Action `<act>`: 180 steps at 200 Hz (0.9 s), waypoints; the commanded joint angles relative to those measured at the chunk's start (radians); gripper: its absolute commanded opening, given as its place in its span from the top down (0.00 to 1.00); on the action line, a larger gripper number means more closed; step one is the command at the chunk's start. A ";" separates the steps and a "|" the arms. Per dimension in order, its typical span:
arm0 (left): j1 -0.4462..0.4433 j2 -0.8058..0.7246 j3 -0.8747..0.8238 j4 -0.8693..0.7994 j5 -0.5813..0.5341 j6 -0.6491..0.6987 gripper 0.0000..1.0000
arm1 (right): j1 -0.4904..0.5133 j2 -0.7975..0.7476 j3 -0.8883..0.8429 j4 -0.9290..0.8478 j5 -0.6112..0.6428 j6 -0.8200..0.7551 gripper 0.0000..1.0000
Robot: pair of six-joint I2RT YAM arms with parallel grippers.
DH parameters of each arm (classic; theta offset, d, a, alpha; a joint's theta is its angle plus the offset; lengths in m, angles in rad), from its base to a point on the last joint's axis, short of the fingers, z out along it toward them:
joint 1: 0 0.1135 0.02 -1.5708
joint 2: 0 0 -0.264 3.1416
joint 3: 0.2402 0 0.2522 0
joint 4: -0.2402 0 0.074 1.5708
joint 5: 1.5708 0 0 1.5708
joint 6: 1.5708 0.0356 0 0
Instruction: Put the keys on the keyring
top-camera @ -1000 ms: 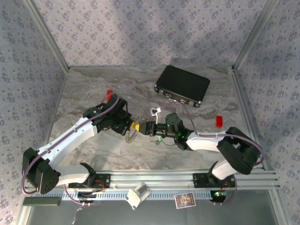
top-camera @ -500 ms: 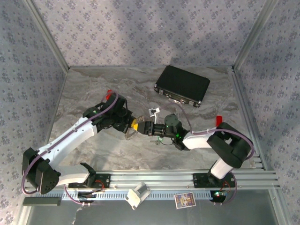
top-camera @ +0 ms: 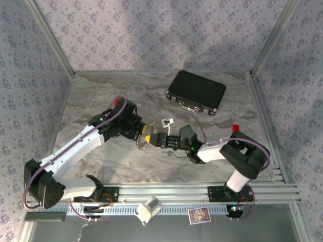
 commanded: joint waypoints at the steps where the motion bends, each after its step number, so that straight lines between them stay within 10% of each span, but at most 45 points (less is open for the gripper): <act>1: 0.005 -0.005 0.047 0.029 -0.033 -0.075 1.00 | -0.010 -0.040 -0.015 0.039 -0.008 0.016 0.56; 180: 0.005 0.013 0.093 0.052 -0.012 -0.076 1.00 | -0.007 0.073 0.083 0.200 0.011 0.145 0.64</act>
